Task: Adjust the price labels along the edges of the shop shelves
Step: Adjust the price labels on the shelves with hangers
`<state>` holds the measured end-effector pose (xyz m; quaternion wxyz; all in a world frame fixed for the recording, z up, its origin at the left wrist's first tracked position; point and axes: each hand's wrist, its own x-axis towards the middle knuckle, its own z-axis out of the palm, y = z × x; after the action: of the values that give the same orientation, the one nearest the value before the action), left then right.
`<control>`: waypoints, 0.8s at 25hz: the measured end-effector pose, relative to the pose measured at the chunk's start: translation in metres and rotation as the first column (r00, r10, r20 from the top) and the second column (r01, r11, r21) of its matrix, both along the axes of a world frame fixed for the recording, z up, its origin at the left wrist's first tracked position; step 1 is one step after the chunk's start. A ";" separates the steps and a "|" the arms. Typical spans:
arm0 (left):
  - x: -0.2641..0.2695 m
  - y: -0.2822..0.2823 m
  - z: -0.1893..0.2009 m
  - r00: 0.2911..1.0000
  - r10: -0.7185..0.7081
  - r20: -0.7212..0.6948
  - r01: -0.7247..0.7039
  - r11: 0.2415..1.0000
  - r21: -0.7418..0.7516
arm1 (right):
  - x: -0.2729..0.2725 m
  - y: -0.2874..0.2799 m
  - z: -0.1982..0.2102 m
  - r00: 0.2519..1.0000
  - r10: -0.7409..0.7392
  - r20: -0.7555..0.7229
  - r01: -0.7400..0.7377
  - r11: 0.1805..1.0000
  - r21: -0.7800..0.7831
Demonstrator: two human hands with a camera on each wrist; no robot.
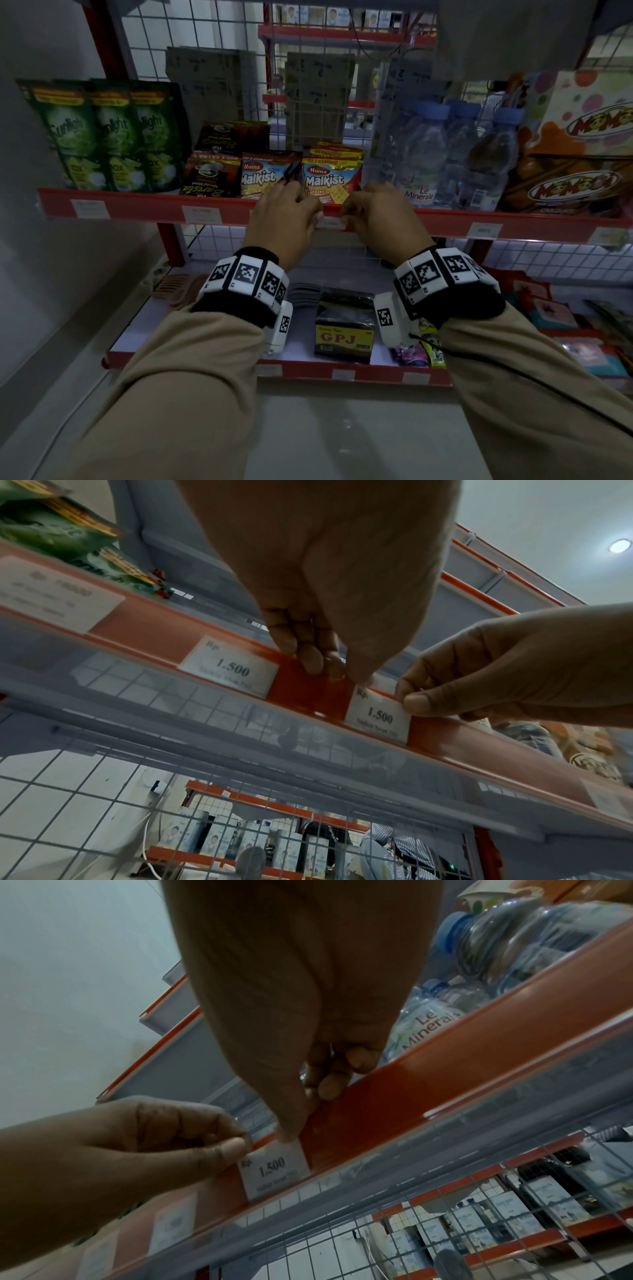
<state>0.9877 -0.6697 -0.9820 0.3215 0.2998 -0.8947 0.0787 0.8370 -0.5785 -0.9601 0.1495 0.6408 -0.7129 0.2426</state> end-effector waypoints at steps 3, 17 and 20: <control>0.000 0.001 0.001 1.000 0.004 0.006 -0.004 1.000 0.008 | -0.001 0.002 0.001 1.000 0.006 0.000 -0.006 1.000 0.000; -0.016 0.027 -0.005 0.994 0.077 -0.083 -0.087 0.989 -0.117 | -0.066 0.070 0.000 0.967 -0.229 -0.108 0.229 0.973 -0.014; -0.044 0.050 -0.005 0.998 0.016 -0.056 -0.022 0.994 -0.107 | -0.093 0.089 -0.004 0.954 -0.289 -0.079 0.284 0.956 -0.070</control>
<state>0.9433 -0.6201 -0.9869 0.3610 0.2926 -0.8771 0.1216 0.7438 -0.4898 -0.9639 0.2330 0.5361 -0.7837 0.2102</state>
